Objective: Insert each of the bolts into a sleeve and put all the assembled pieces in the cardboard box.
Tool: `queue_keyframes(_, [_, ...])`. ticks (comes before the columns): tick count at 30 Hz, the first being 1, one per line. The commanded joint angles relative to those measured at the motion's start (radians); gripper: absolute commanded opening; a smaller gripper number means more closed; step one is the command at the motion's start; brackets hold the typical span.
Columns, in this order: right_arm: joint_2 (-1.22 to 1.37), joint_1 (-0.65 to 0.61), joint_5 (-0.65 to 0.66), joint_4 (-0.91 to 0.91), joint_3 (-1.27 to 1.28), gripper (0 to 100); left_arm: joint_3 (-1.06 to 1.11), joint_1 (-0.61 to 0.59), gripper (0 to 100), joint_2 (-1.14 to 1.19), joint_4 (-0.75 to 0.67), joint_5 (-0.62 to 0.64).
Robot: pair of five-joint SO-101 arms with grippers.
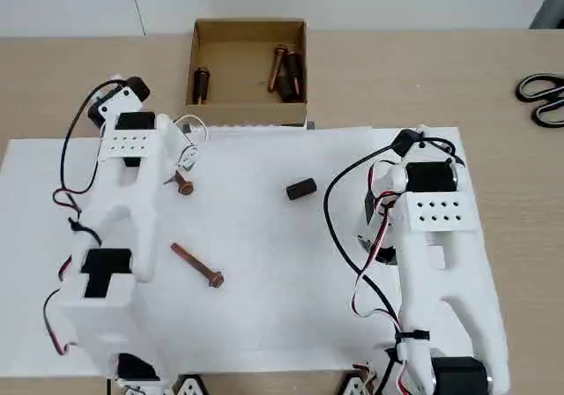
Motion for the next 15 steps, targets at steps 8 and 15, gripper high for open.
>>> queue_keyframes(8, [-0.031, 0.005, 0.002, -0.010, -0.003, 0.2, -0.071, 0.000, 10, 0.103, -0.012, 0.003])
queue_keyframes(15, [-0.033, 0.005, 0.002, -0.010, -0.003, 0.2, -0.071, 0.002, 1, 0.144, 0.003, 0.014])
